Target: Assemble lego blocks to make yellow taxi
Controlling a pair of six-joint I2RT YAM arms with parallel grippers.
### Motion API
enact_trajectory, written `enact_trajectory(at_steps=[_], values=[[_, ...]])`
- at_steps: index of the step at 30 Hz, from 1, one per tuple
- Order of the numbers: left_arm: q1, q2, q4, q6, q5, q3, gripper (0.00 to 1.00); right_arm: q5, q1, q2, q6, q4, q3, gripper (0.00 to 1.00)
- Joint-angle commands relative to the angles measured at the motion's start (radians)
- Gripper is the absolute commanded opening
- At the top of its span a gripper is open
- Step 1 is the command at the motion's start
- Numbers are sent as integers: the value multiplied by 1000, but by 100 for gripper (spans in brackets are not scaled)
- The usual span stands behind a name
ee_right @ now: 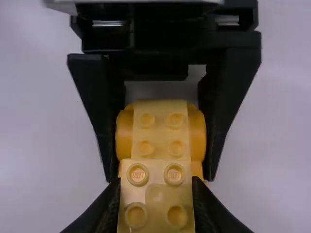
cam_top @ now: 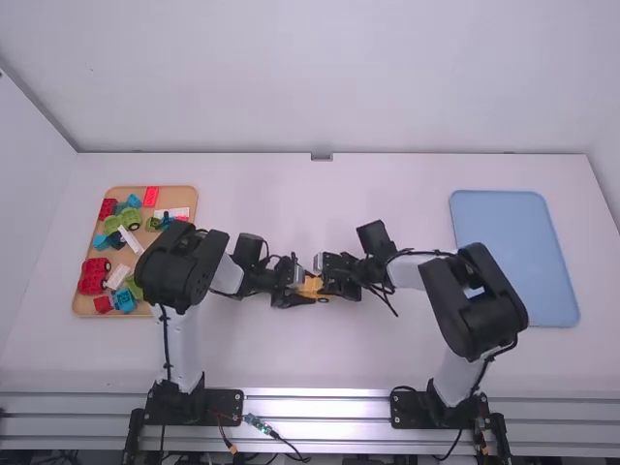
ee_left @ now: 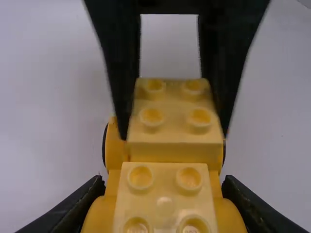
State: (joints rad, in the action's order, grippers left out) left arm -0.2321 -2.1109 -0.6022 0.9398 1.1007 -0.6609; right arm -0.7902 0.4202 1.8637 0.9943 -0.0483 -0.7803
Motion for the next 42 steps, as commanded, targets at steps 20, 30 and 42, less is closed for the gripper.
enact_trajectory(at_steps=[20,30,42], values=[[-10,-18,29,4,-73,5,4,3,17,18,9,8,-24,51],[-10,-18,31,-8,-76,1,4,-8,15,-42,-2,14,-26,63],[-8,-18,51,-8,-126,0,4,-97,-24,-87,50,52,-25,0]])
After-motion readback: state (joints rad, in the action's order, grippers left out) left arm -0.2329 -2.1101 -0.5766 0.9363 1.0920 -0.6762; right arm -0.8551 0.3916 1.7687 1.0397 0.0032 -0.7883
